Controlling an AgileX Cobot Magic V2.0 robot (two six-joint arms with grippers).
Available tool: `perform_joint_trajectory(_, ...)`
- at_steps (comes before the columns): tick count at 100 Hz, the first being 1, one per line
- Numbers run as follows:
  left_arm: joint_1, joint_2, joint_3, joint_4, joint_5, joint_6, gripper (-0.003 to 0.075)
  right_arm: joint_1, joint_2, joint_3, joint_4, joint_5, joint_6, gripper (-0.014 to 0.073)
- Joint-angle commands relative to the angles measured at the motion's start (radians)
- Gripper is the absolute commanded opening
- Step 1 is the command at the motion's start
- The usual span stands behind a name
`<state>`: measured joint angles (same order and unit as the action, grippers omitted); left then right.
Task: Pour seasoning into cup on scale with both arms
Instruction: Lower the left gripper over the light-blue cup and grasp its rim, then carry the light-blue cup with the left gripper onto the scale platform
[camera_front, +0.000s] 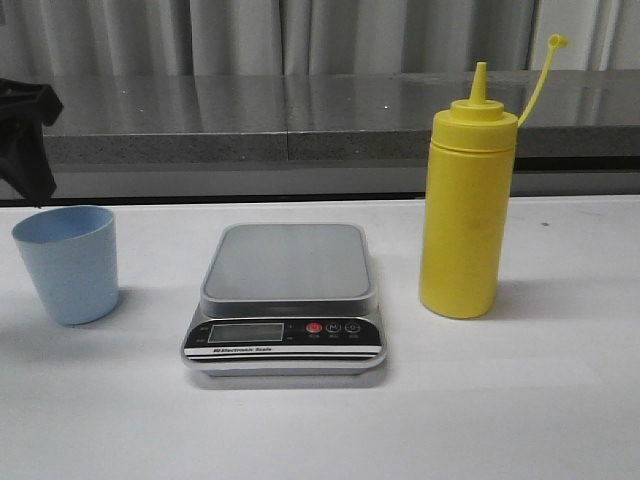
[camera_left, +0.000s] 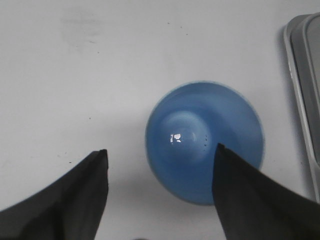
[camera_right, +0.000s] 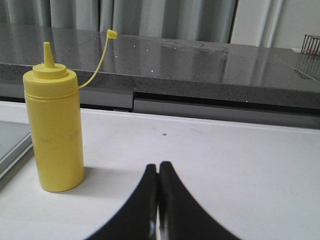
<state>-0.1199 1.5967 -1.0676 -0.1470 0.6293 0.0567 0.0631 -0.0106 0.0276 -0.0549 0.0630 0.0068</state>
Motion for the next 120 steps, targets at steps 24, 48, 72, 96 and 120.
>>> perform_joint_trajectory(24, -0.006, 0.05, -0.031, -0.009, -0.085, -0.001, 0.0435, -0.007, -0.02, -0.017, -0.012, -0.086, -0.007, -0.0067)
perform_joint_trajectory(48, -0.006, 0.073, -0.031, -0.009, -0.115, -0.001, 0.0316, -0.007, -0.02, -0.017, -0.012, -0.086, -0.007, -0.0067)
perform_joint_trajectory(72, -0.006, 0.08, -0.031, -0.009, -0.121, -0.001, -0.002, -0.007, -0.02, -0.017, -0.012, -0.086, -0.007, -0.0067)
perform_joint_trajectory(96, -0.006, 0.059, -0.116, -0.035, -0.016, -0.001, -0.002, -0.007, -0.02, -0.017, -0.012, -0.086, -0.007, -0.0067)
perform_joint_trajectory(120, -0.042, 0.01, -0.315, -0.06, 0.143, 0.0, -0.002, -0.007, -0.02, -0.017, -0.012, -0.086, -0.007, -0.0067)
